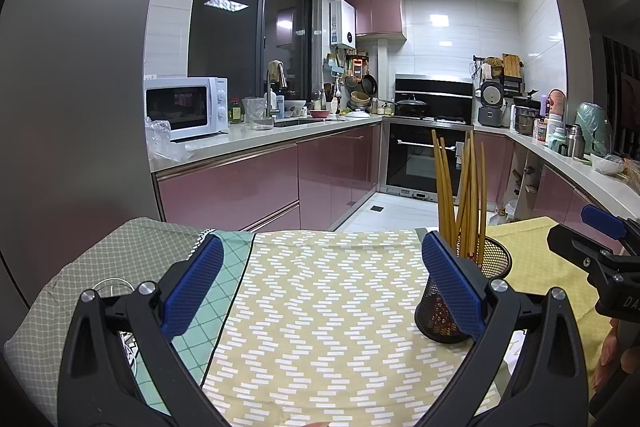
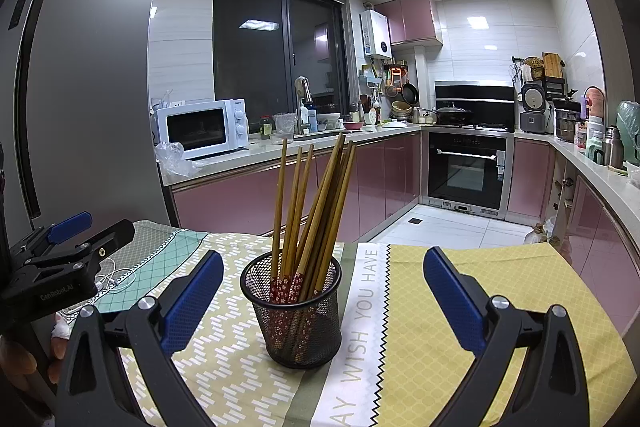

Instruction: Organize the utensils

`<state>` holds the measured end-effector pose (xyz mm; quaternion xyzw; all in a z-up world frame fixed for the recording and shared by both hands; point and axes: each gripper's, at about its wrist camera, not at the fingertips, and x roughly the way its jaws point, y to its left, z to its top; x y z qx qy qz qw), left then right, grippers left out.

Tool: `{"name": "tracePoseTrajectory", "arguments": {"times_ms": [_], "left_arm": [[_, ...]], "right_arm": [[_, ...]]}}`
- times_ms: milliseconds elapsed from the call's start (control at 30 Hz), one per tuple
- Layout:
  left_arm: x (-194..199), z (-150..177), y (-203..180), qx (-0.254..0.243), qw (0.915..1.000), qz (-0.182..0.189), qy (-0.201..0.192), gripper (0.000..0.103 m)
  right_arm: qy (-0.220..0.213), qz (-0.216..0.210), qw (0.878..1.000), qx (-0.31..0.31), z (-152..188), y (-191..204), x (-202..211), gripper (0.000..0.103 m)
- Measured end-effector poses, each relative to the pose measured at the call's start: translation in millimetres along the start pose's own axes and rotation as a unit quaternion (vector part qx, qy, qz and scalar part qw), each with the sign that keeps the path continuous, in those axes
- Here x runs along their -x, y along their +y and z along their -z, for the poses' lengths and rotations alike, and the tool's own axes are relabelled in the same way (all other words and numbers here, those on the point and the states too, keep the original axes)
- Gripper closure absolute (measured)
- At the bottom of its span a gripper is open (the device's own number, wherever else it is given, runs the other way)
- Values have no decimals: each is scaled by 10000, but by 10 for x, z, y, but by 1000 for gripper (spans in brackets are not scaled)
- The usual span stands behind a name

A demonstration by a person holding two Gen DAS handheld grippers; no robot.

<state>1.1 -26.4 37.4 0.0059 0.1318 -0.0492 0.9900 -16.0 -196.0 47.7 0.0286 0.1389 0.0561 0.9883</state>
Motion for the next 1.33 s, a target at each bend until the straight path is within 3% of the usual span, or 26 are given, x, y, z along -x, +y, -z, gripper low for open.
{"name": "tracePoseTrajectory", "arguments": {"times_ms": [1067, 1233, 1333], "left_arm": [[-51, 39, 29, 42, 9999, -48, 146, 5], [-139, 104, -3, -30, 9992, 22, 404, 5], [-213, 162, 41, -58, 9982, 2, 598, 5]], "right_arm": [[64, 2, 10000, -28, 15, 32, -72, 6], [139, 58, 9999, -4, 43, -1, -99, 6], [453, 227, 9987, 0, 112, -147, -182, 6]]}}
